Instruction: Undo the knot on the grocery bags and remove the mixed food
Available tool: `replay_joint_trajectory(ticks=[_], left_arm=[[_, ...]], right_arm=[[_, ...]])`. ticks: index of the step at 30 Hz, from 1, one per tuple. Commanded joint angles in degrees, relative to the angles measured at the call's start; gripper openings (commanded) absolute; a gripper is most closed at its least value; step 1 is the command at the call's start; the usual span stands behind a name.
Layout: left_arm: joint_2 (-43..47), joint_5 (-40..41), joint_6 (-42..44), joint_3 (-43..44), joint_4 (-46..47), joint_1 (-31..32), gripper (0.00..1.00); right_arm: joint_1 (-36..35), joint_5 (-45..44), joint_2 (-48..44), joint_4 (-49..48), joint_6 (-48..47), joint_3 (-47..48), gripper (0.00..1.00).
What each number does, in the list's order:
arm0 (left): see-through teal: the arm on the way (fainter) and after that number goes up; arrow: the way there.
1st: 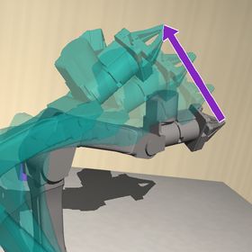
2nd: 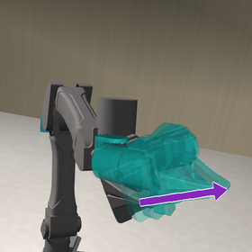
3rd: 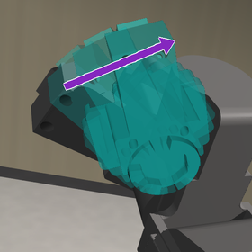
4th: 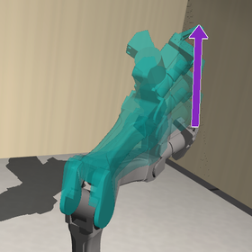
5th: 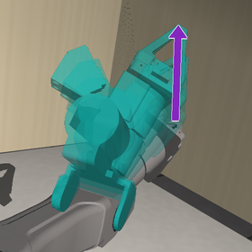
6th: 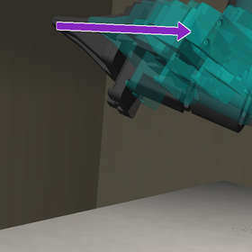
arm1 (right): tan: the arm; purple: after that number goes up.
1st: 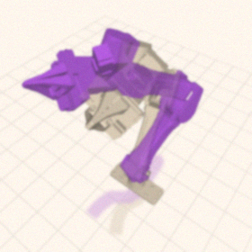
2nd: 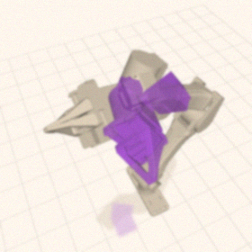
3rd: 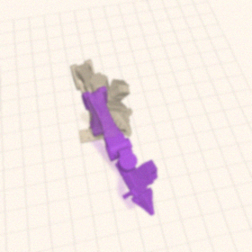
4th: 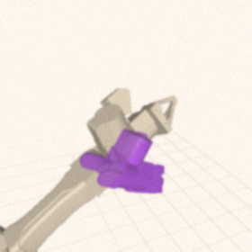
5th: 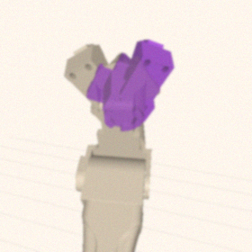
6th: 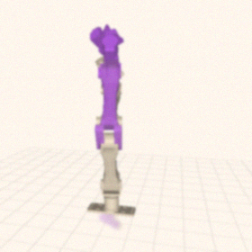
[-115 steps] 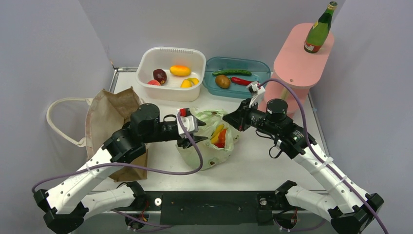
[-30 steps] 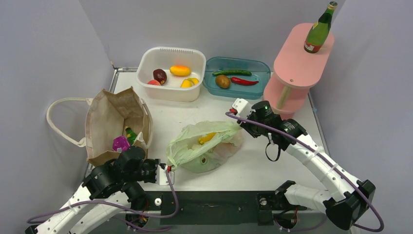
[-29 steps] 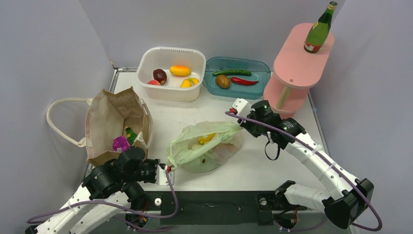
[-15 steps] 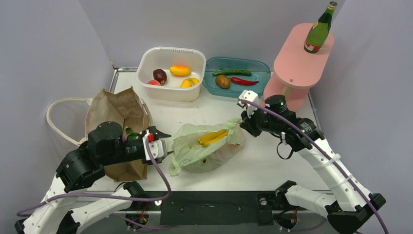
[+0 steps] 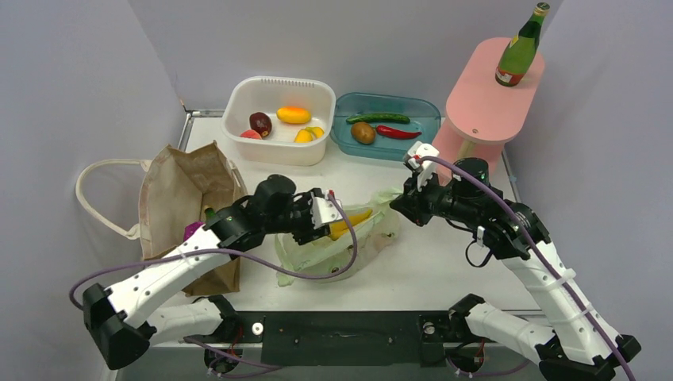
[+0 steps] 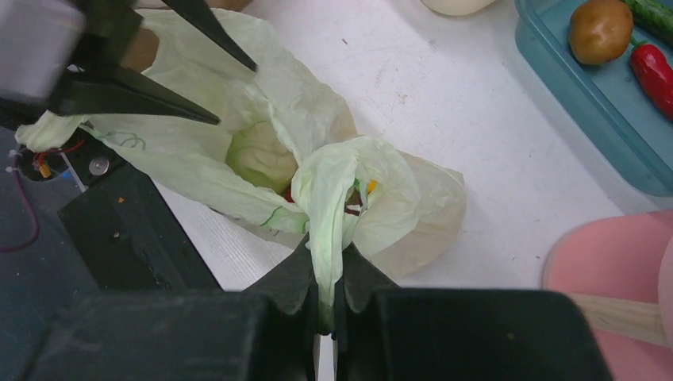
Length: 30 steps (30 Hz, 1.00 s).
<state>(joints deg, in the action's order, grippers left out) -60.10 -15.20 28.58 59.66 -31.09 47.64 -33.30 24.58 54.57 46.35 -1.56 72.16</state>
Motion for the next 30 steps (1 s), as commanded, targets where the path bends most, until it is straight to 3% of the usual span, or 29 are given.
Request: replay_joint_trajectory(ticks=[1,2,3,5,9,13,17,19,20,21,22,24,27,30], left_arm=[[-3.11,6.22,-1.22,-2.55,10.99,0.11,0.5],[-3.8,7.46,-2.12,-2.76,11.73,0.01,0.4],[-3.89,7.99,-3.0,-1.93,12.47,-0.79,0.17],[-2.85,1.77,-7.31,1.7,12.16,-3.61,0.0],[1.6,-8.99,-15.68,7.79,12.33,-5.6,0.0],[2.66,-8.28,-20.24,8.69,11.52,-6.71,0.0],[2.6,-10.39,-20.44,4.62,12.81,-7.62,0.0],[2.48,-11.79,-20.58,3.41,12.96,-7.23,0.0],[2.46,-12.03,-20.45,2.93,12.91,-6.68,0.0],[2.44,-11.99,-20.22,2.61,13.06,-6.42,0.0],[2.4,-11.97,-20.09,2.55,13.2,-6.22,0.0],[2.18,-11.96,-19.63,2.74,13.46,-6.02,0.0],[1.53,-11.9,-18.95,3.53,13.37,-5.97,0.0],[0.8,-12.08,-18.32,4.17,12.97,-5.69,0.0]], right_arm=[[0.4,-0.35,-3.66,-2.25,1.22,-1.27,0.0],[0.38,-0.7,-4.02,-1.97,0.82,-1.79,0.0],[0.4,-0.95,-4.8,-1.7,0.58,-1.82,0.0],[0.47,-1.77,-5.86,0.11,-0.79,-0.87,0.0],[0.51,-1.95,-8.86,8.45,-4.01,2.19,0.0],[0.45,-1.9,-13.06,13.38,-8.01,-3.09,0.0],[0.37,-3.65,-12.73,12.37,-10.74,-8.58,0.0],[0.38,-4.25,-10.99,11.68,-10.75,-7.55,0.26],[0.36,-4.48,-10.14,11.32,-10.44,-6.02,0.45],[0.28,-4.9,-9.6,10.08,-9.44,-5.08,0.53],[0.27,-5.03,-9.5,8.23,-8.86,-3.34,0.67],[-0.32,-4.2,-9.72,4.61,-6.17,-1.29,0.82],[-3.48,-5.15,-10.28,-1.14,-3.32,-0.26,0.87],[-12.31,-11.7,-9.07,-5.28,-4.49,0.28,0.89]])
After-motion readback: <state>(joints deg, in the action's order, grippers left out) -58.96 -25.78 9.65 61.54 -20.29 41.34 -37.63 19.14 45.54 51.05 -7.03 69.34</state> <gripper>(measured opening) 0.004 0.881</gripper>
